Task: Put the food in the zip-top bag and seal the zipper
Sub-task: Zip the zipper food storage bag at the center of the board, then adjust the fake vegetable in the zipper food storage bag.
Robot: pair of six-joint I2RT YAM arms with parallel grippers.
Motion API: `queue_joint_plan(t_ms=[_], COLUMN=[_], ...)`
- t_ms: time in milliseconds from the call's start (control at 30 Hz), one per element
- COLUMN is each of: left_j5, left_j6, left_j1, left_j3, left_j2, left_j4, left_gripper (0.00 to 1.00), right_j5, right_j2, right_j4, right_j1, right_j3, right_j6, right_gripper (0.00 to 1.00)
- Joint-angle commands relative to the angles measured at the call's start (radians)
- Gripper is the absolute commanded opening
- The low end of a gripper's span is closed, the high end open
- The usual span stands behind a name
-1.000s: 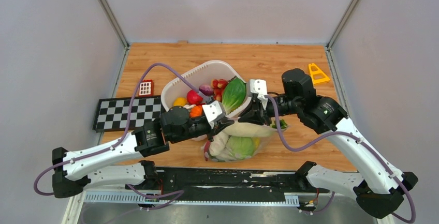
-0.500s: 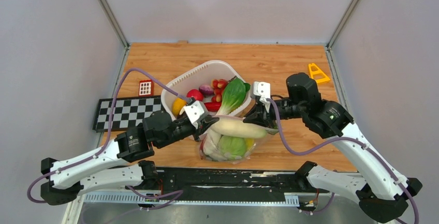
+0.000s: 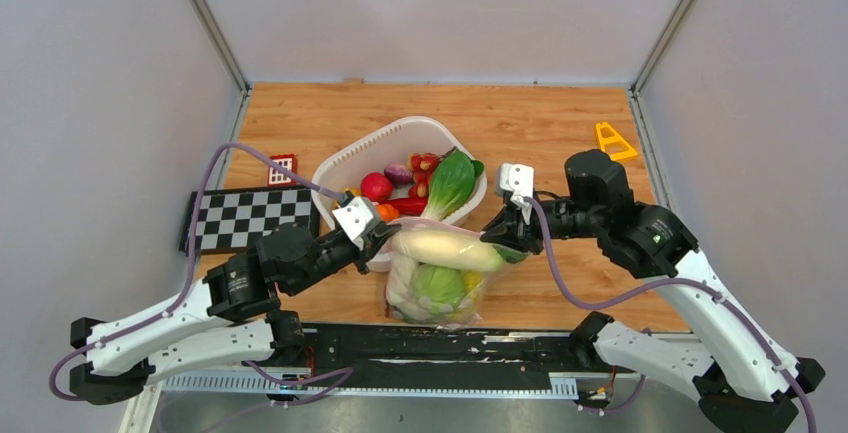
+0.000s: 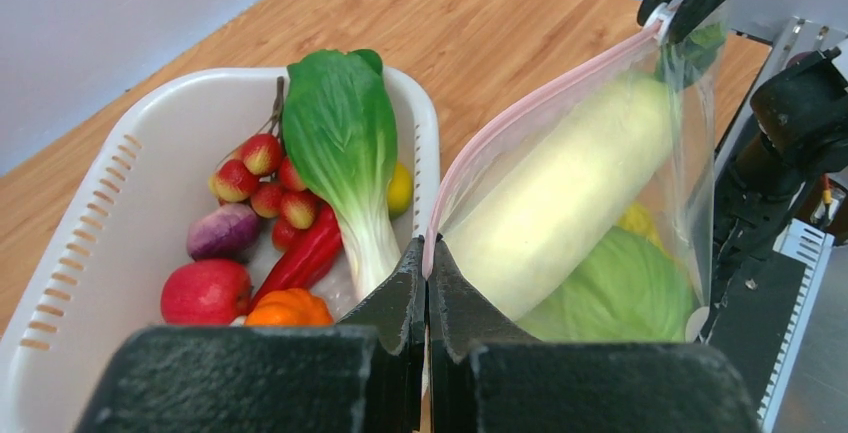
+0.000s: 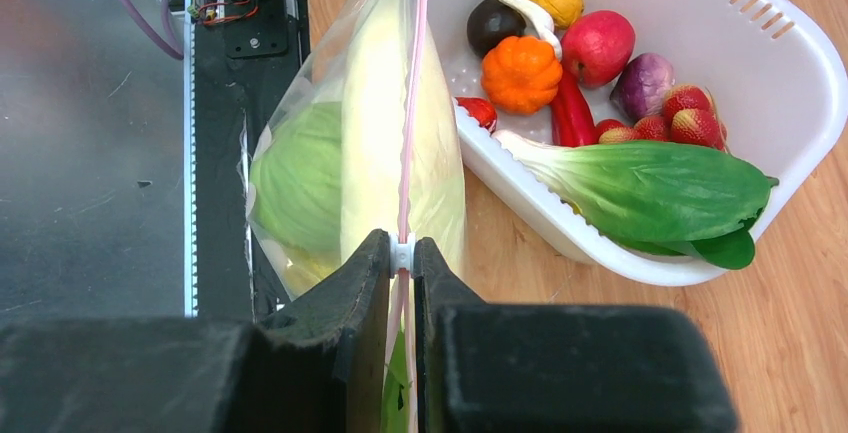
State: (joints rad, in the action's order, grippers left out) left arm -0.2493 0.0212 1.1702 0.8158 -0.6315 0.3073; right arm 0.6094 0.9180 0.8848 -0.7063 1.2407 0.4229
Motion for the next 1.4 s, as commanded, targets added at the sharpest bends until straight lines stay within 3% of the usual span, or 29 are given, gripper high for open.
queue_joint_plan(t_ms=[0,167,300,400,567,900,1200,1367], left_j5=[-0.074,0.006,0.062,0.174,0.322,0.421,0.379,0.361], left_j6=[-0.009,-0.039,-0.120,-0.167,-0.211,-0.200,-0.195,-0.171], left_j1=[-0.017,-0.016,-0.016,-0.017,-0.015,-0.017,-0.017,-0.017], left_j3=[0.024,0.158,0.301,0.405,0.517,0.501,0.499,0.455], left_j2=[-0.005,-0.119,-0.204,-0.304,-0.481,-0.509,-0.556,-0.528], left_j4=[-0.010,0.008,0.070,0.140,0.250,0.271,0.261,0.210], left_gripper=[0.07,0.61,0.86,0.89,0.89,0.84,0.44,0.10], right_j5=[0.007,0.060,0.060,0.068,0.071,0.081,0.101,0.099], right_j2=[-0.022,0.019,0.038,0.048,0.056,0.048,0.015,0.010], right_j4=[-0.007,-0.018,-0.016,-0.012,-0.012,-0.025,-0.058,-0.061], right_j1=[0.002,0.002,0.002,0.001,0.002,0.002,0.001,0.001], right_j3=[0.018,0.047,0.055,0.067,0.083,0.081,0.064,0.059], right_j6=[-0.034,-0.041,-0.024,-0.013,-0.003,-0.008,-0.017,-0.042], right_gripper=[0.00,0.00,0.00,0.00,0.00,0.00,0.00,0.00])
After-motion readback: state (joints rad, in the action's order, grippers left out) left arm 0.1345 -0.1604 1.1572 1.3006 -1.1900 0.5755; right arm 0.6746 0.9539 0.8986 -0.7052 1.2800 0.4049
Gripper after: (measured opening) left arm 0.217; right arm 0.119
